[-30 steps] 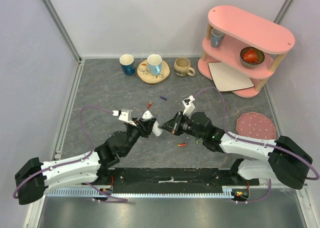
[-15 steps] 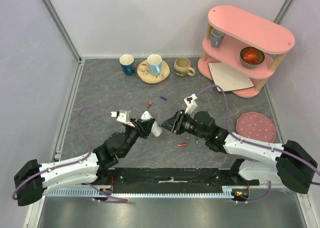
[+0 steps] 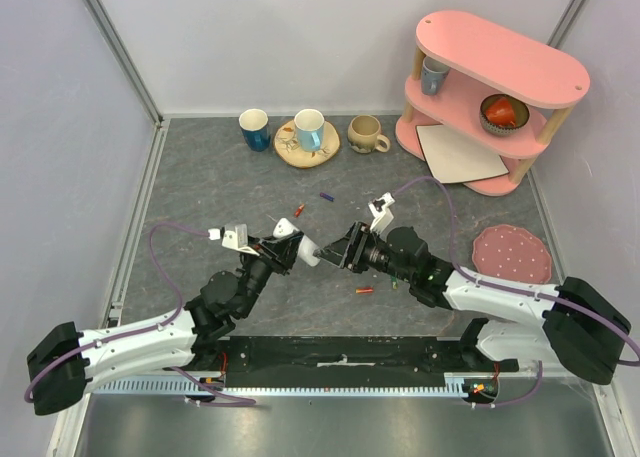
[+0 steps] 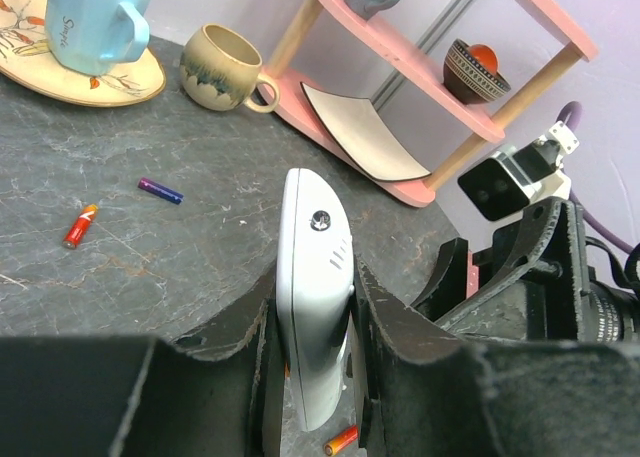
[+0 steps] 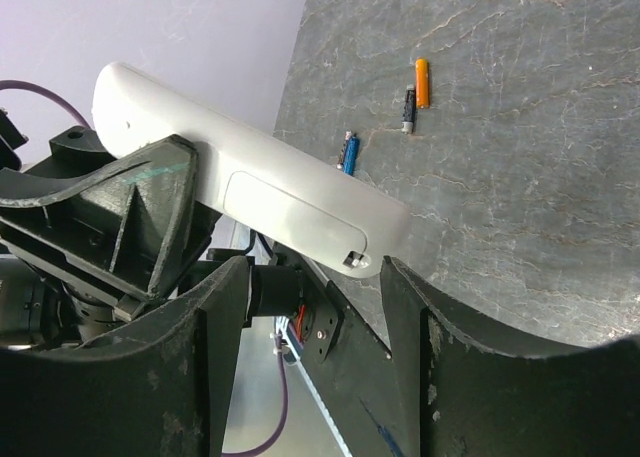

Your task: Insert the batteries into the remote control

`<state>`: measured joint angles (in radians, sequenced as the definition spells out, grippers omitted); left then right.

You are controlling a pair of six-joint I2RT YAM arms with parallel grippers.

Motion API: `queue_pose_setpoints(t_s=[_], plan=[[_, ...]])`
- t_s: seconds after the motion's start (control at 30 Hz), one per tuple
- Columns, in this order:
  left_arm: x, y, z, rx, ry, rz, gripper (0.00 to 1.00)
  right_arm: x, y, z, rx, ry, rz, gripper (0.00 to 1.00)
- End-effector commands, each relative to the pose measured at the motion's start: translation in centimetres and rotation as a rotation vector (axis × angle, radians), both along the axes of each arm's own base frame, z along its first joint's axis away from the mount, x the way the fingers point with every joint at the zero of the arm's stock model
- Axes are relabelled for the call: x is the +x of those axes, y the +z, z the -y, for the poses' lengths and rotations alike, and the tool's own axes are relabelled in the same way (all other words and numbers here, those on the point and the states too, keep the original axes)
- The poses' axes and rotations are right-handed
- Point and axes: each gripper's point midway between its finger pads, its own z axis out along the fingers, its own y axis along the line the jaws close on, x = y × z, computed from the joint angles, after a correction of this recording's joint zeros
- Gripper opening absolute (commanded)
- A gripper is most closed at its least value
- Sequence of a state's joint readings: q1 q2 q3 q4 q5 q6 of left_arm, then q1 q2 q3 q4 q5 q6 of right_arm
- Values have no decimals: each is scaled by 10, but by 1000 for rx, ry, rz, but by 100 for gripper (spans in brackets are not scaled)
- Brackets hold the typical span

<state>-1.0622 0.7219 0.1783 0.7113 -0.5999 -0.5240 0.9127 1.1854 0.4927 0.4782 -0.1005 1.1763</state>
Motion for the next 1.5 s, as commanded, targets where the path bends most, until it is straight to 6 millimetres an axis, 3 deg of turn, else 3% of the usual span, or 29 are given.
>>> queue_pose_setpoints(t_s=[0.0, 0.3, 0.57, 1.47], plan=[[2, 29, -6, -110, 30, 40, 2, 0, 12, -7, 67, 8, 7, 63], [3, 28, -5, -100, 33, 37, 2, -1, 23, -14, 89, 36, 22, 62], [3, 31, -2, -92, 25, 46, 2, -2, 13, -16, 73, 45, 4, 63], [1, 19, 5, -84, -4, 18, 2, 4, 28, -26, 101, 52, 28, 63]])
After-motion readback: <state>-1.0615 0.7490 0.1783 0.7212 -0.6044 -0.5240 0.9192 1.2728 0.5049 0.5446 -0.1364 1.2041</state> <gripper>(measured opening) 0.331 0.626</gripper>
